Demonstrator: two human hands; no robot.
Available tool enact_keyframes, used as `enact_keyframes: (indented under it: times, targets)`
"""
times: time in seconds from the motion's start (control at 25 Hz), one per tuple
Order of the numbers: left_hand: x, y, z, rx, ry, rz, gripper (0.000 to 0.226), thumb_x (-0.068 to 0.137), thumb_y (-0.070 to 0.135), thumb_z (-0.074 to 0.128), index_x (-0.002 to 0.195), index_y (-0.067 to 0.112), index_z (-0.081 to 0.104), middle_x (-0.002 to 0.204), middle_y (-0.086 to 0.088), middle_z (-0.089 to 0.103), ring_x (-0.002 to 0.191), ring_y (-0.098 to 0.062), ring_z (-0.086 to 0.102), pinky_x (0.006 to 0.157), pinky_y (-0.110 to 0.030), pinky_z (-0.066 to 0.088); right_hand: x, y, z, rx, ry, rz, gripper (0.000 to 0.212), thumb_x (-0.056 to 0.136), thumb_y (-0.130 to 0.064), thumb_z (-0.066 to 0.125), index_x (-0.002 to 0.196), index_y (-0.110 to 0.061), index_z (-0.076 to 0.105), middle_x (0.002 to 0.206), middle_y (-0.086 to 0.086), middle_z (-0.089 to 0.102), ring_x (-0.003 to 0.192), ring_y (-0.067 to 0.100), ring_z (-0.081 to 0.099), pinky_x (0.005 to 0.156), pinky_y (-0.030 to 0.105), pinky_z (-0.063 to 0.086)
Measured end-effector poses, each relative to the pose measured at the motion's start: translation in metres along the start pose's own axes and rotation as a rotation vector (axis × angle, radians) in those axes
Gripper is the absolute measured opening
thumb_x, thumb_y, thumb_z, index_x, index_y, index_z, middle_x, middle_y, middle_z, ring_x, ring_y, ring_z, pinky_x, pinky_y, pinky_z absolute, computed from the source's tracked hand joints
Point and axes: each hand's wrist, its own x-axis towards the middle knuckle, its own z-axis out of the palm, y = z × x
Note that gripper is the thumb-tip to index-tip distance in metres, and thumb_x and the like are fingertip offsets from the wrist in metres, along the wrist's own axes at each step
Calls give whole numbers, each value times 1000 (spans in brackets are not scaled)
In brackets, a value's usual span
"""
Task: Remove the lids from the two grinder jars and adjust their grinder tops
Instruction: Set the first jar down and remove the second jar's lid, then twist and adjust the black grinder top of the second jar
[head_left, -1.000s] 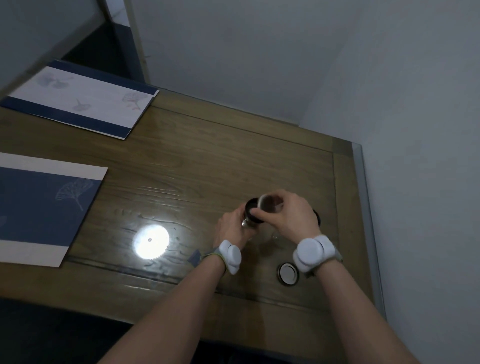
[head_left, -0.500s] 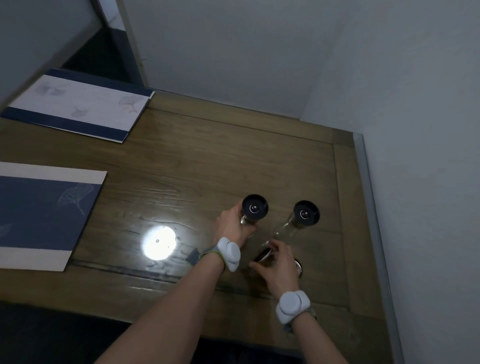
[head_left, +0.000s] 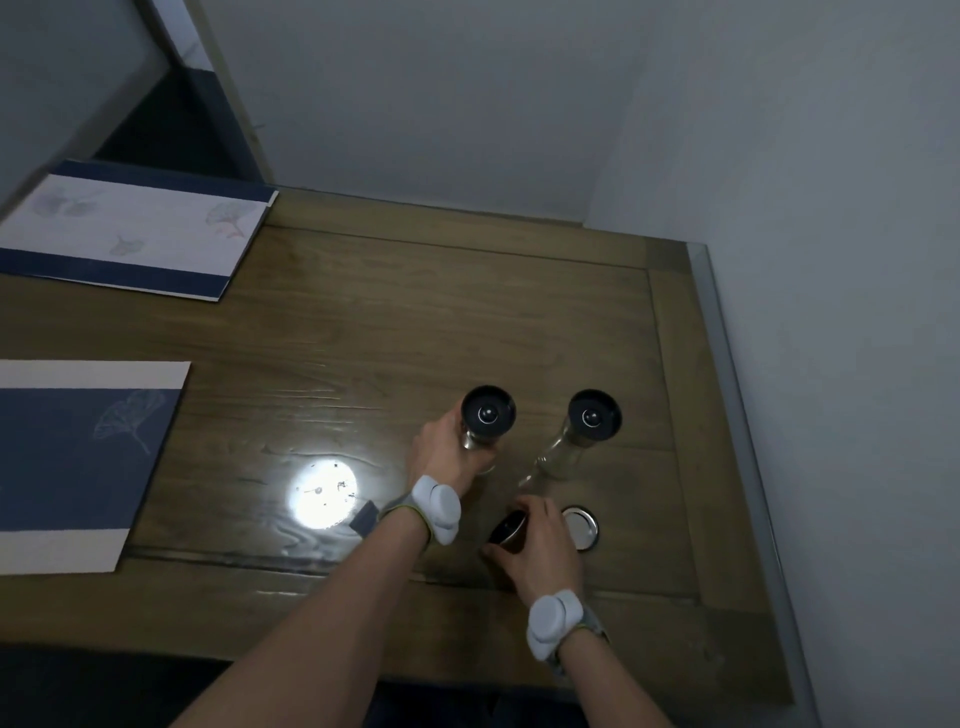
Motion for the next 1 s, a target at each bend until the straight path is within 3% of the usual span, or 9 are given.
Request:
enact_keyframes:
  times: [0.24,0.36,0.56,0.64,0.72,0.84,0.92,1.0]
  targets:
    - [0,0,1,-12,6,0,41,81,35,82,119,24,69,106,-10,77,97,-38,70,73,-33,50,-11,16,13,-163,52,-120,61,71,-38,84,123,-26,56,121,-7,55,118,18,52,76,27,48]
    - [-2,1,3,-23,-9,-30,42,76,37,84,115,27,70,103,-8,77,95,-37,71,74,-35,54,-11,20,17,-234,72,-159,61,66,-35,88,119,-22,61,116,-2,59,111,23,57,82,33,52]
    - [-6,2,6,-64,-46,-65,31,63,38,79,91,28,66,84,-1,72,87,-34,72,65,-31,50,-9,15,5,-349,13,-145,58,80,-42,78,128,-21,52,131,2,48,125,24,46,94,33,44]
    - [-11,5,3,-102,-50,-65,30,65,35,80,91,28,68,85,1,73,88,-32,73,68,-33,55,-13,4,-9,-283,-6,-132,59,81,-43,76,131,-22,51,132,1,46,125,22,46,92,32,45]
    - [-14,10,-3,-156,-42,-51,33,67,34,83,97,28,69,92,1,76,91,-29,72,74,-36,58,-20,-17,-33,-94,99,-169,45,84,-39,72,124,-24,57,125,-4,49,115,18,54,83,29,49]
    - [-17,29,-21,-199,-37,36,31,72,24,85,97,30,69,96,1,76,92,-27,72,72,-32,53,-29,-64,-96,195,416,-286,19,88,-27,74,103,-30,62,102,-10,56,85,5,61,70,20,50]
    - [-17,47,-36,-223,-12,113,38,69,17,82,97,38,68,96,2,77,96,-28,73,75,-35,57,-29,-101,-144,237,506,-394,17,87,-24,76,99,-29,65,96,-10,56,79,6,60,68,20,50]
    - [-21,69,-53,-243,25,187,46,69,14,79,106,39,71,96,6,76,99,-24,73,80,-36,59,-21,-131,-182,121,476,-490,21,84,-27,77,103,-29,69,96,-12,54,81,8,56,68,22,50]
